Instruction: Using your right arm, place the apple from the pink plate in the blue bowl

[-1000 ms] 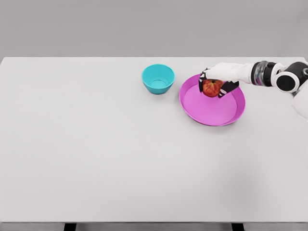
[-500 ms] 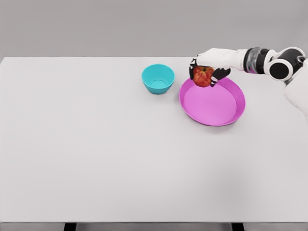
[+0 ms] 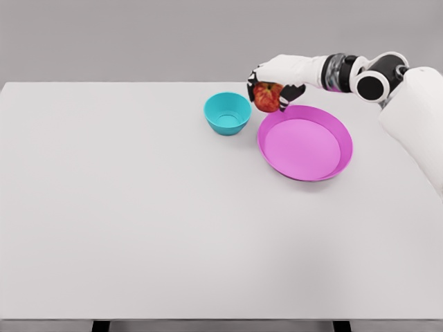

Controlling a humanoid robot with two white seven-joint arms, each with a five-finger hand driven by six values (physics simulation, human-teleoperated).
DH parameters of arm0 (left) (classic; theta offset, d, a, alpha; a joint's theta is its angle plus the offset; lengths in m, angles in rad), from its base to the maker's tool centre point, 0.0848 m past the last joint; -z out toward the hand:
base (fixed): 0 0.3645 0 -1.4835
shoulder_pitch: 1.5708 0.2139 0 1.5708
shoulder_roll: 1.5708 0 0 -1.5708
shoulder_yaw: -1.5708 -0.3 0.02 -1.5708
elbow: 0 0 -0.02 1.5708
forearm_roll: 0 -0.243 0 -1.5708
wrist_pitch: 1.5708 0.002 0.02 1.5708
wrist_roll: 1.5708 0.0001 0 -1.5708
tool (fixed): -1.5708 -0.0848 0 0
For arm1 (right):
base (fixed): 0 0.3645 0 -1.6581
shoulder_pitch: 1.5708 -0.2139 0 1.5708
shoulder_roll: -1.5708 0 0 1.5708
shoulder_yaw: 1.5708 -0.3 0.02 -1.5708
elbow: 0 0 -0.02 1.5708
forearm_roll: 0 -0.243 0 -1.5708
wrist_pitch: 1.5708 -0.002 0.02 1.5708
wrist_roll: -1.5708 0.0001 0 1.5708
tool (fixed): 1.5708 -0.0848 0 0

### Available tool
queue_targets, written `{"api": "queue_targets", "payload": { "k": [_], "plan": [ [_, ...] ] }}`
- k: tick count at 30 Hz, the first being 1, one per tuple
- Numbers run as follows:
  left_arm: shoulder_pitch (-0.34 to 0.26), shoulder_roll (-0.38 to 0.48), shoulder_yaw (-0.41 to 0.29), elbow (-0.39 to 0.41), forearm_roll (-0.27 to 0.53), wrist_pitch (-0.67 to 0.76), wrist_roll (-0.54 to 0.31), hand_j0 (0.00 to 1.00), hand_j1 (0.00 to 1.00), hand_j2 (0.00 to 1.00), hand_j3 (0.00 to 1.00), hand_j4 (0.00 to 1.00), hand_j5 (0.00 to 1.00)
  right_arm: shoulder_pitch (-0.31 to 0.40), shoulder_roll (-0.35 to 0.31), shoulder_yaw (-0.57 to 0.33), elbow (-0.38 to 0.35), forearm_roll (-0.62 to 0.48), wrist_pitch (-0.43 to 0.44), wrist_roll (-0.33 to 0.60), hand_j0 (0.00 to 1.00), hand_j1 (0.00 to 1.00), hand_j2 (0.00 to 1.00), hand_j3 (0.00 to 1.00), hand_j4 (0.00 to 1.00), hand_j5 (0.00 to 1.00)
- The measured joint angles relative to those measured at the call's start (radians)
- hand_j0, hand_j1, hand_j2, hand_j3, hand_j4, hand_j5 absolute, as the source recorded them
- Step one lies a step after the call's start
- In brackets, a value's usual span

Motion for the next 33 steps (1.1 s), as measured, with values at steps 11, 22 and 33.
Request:
{"api": "queue_targets", "payload": {
  "k": [11,22,33],
  "plan": [
    [0.000,0.000,0.000,0.000,0.000,0.000,0.000,1.00,1.00,1.00,1.00,1.00,1.00,-0.037,0.092,0.000,0.070,0.037,0.002,0.000,0.48,0.48,0.48,0.48,0.48,0.48],
    [0.000,0.000,0.000,0.000,0.000,0.000,0.000,1.00,1.00,1.00,1.00,1.00,1.00,-0.067,0.171,0.003,0.151,0.073,0.002,0.000,0.48,0.48,0.48,0.48,0.48,0.48],
    [0.000,0.000,0.000,0.000,0.000,0.000,0.000,1.00,1.00,1.00,1.00,1.00,1.00,-0.084,0.230,0.008,0.212,0.103,0.002,0.000,0.76,0.76,0.76,0.76,0.76,0.76]
  ]
}}
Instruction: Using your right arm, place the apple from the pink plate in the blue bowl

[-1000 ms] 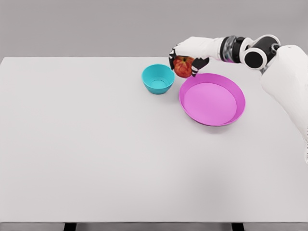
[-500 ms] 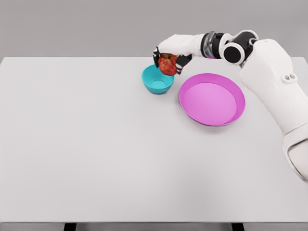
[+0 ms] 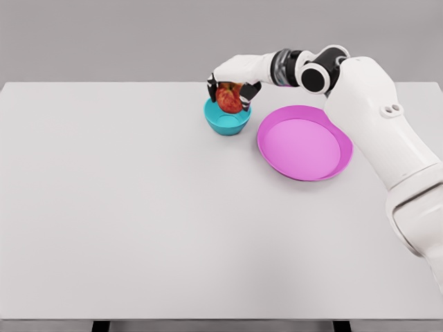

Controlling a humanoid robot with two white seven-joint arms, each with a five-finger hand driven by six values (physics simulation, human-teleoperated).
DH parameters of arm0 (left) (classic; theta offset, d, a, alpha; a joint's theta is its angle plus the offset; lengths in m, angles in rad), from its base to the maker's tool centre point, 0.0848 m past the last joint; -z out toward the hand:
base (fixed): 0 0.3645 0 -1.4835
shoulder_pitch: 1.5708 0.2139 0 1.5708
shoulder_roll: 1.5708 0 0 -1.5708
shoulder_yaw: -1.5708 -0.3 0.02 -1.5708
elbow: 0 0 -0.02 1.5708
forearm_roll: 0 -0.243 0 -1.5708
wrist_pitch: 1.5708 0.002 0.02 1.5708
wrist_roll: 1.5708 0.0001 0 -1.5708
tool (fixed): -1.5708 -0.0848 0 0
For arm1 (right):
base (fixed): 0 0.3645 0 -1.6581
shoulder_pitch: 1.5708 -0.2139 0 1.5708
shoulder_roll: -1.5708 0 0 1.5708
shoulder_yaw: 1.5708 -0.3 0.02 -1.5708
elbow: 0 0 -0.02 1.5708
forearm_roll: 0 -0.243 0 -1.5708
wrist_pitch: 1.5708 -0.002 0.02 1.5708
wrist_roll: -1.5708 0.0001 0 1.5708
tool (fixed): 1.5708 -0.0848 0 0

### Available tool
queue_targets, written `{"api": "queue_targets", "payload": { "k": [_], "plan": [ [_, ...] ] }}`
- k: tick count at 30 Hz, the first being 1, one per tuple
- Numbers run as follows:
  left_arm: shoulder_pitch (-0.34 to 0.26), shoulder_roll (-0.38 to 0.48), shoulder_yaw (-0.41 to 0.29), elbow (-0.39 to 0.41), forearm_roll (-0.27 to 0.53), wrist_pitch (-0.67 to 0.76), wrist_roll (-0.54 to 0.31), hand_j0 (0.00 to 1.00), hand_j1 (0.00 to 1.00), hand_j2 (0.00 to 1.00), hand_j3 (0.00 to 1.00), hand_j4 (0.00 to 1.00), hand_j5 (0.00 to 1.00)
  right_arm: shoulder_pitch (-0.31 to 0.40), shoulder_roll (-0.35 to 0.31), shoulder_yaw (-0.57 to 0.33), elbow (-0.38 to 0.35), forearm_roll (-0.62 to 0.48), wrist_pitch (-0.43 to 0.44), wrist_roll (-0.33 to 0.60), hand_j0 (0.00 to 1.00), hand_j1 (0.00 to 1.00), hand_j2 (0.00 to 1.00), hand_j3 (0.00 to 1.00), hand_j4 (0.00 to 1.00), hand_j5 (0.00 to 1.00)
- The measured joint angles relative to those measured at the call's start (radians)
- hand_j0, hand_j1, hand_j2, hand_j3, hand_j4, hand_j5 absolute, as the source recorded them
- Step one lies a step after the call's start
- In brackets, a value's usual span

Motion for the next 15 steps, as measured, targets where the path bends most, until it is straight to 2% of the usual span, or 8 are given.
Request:
{"api": "queue_targets", "payload": {
  "k": [1,5,12,15],
  "plan": [
    [0.000,0.000,0.000,0.000,0.000,0.000,0.000,1.00,1.00,1.00,1.00,1.00,1.00,-0.002,0.001,0.000,0.004,0.000,0.004,0.000,0.97,0.97,0.97,0.97,0.97,0.97],
    [0.000,0.000,0.000,0.000,0.000,0.000,0.000,1.00,1.00,1.00,1.00,1.00,1.00,-0.002,0.004,0.000,0.010,0.001,0.040,0.000,0.99,0.99,0.99,0.99,0.99,0.99],
    [0.000,0.000,0.000,0.000,0.000,0.000,0.000,1.00,1.00,1.00,1.00,1.00,1.00,-0.014,0.001,-0.002,-0.001,-0.001,0.049,0.000,1.00,1.00,1.00,1.00,1.00,1.00],
    [0.000,0.000,0.000,0.000,0.000,0.000,0.000,1.00,1.00,1.00,1.00,1.00,1.00,0.002,-0.028,-0.028,-0.055,-0.006,0.042,0.000,1.00,1.00,1.00,1.00,1.00,1.00]
  ]
}}
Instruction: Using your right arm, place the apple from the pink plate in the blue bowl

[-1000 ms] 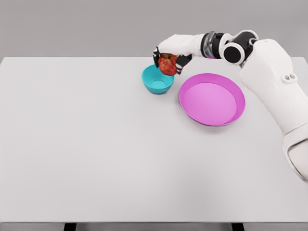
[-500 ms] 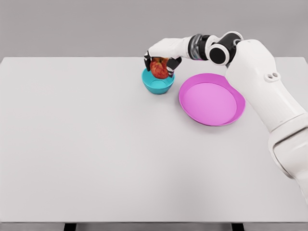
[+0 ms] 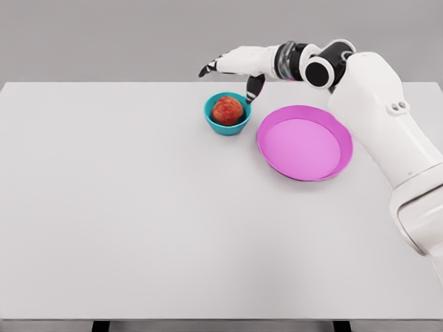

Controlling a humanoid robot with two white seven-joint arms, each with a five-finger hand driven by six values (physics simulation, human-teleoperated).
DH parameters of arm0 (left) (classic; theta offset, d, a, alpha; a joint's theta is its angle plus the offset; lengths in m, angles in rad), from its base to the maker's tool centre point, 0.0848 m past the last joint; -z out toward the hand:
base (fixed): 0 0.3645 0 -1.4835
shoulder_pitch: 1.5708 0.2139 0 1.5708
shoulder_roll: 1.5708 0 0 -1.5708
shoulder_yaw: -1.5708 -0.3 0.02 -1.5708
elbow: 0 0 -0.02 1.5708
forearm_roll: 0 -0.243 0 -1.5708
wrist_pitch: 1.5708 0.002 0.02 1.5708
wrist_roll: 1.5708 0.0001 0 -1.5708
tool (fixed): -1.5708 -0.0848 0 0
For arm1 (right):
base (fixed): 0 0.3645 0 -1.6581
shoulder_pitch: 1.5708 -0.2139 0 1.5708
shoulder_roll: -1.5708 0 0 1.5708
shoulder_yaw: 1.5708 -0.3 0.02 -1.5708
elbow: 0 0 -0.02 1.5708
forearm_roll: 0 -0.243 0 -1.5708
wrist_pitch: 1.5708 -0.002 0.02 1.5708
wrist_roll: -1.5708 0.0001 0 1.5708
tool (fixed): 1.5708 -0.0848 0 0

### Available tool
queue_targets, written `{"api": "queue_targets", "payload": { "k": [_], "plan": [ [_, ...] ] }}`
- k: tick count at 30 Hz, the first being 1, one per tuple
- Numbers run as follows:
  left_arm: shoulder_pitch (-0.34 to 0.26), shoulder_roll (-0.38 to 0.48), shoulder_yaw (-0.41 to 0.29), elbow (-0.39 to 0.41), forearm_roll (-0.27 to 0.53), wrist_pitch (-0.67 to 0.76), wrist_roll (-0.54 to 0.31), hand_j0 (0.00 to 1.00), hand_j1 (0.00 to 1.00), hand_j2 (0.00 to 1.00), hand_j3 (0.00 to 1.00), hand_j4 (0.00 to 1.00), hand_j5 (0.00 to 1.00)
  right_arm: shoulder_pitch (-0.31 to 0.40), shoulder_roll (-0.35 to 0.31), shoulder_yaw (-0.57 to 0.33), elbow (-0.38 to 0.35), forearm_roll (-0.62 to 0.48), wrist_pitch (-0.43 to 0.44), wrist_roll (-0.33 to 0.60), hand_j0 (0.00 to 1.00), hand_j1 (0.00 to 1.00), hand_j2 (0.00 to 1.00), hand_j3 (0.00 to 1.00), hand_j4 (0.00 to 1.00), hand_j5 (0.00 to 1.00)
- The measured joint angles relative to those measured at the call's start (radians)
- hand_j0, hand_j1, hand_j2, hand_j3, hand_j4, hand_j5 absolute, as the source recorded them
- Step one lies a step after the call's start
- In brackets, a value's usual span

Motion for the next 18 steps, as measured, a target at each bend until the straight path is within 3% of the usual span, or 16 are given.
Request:
{"api": "queue_targets", "payload": {
  "k": [5,9,13,18],
  "plan": [
    [0.000,0.000,0.000,0.000,0.000,0.000,0.000,1.00,1.00,1.00,1.00,1.00,1.00,0.080,-0.114,-0.163,-0.112,-0.038,-0.094,0.000,1.00,1.00,1.00,1.00,1.00,1.00],
    [0.000,0.000,0.000,0.000,0.000,0.000,0.000,1.00,1.00,1.00,1.00,1.00,1.00,0.239,-0.175,-0.361,-0.145,-0.095,-0.167,0.000,1.00,1.00,1.00,1.00,1.00,1.00],
    [0.000,0.000,0.000,0.000,0.000,0.000,0.000,1.00,1.00,1.00,1.00,1.00,1.00,0.436,-0.227,-0.587,-0.260,-0.117,-0.189,0.000,1.00,1.00,1.00,1.00,1.00,1.00],
    [0.000,0.000,0.000,0.000,0.000,0.000,0.000,1.00,1.00,1.00,1.00,1.00,1.00,0.558,-0.275,-0.683,-0.376,-0.167,-0.194,0.000,1.00,1.00,1.00,1.00,1.00,1.00]
  ]
}}
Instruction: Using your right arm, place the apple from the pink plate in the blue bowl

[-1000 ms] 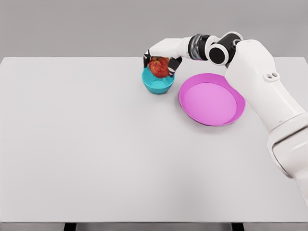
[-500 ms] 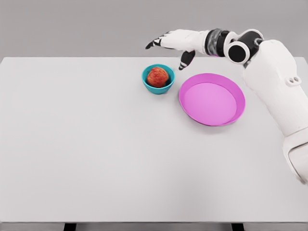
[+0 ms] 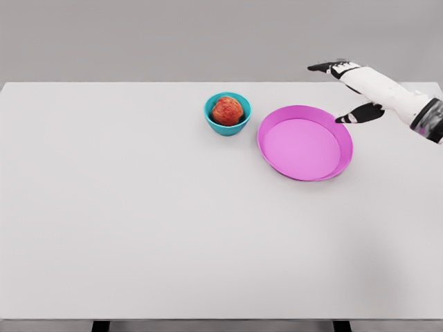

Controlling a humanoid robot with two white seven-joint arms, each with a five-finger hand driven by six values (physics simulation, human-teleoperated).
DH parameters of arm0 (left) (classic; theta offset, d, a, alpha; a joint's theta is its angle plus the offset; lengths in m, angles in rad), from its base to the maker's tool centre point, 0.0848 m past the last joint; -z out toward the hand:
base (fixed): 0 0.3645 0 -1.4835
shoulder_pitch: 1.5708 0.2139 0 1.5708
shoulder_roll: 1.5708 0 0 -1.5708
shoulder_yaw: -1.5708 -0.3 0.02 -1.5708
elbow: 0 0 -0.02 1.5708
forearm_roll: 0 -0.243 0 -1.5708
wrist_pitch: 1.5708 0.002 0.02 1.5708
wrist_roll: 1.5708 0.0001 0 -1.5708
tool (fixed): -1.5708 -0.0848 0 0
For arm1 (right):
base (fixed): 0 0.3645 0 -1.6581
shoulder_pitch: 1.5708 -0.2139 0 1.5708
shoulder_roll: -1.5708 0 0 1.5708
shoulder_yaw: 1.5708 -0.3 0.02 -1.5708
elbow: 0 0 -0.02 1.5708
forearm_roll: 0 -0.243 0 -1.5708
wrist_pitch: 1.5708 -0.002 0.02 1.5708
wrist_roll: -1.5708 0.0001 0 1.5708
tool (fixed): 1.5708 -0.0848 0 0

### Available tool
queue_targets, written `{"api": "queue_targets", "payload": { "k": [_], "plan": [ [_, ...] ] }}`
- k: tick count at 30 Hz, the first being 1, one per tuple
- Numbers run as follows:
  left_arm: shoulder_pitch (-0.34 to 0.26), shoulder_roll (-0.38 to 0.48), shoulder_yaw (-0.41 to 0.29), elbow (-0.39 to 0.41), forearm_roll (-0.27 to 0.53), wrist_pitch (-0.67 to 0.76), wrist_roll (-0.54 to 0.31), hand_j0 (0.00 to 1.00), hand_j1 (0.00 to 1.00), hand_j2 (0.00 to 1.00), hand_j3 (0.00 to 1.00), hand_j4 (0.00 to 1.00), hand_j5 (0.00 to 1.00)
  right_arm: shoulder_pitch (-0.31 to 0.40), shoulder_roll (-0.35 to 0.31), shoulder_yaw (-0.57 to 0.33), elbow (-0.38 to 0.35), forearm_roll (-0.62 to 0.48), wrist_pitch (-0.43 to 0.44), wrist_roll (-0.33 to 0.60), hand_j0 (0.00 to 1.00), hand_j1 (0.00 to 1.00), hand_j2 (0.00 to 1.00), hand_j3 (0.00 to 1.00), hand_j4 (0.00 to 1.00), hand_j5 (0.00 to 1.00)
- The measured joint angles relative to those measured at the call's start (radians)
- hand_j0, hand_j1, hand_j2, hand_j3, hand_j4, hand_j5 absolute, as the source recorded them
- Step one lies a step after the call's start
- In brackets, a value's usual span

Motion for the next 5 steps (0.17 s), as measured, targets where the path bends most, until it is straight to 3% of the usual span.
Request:
{"api": "queue_targets", "payload": {
  "k": [5],
  "plan": [
    [0.000,0.000,0.000,0.000,0.000,0.000,0.000,1.00,1.00,1.00,1.00,1.00,1.00,0.018,-0.013,-0.033,-0.021,-0.011,-0.001,0.000,1.00,1.00,1.00,1.00,1.00,1.00]
  ]
}}
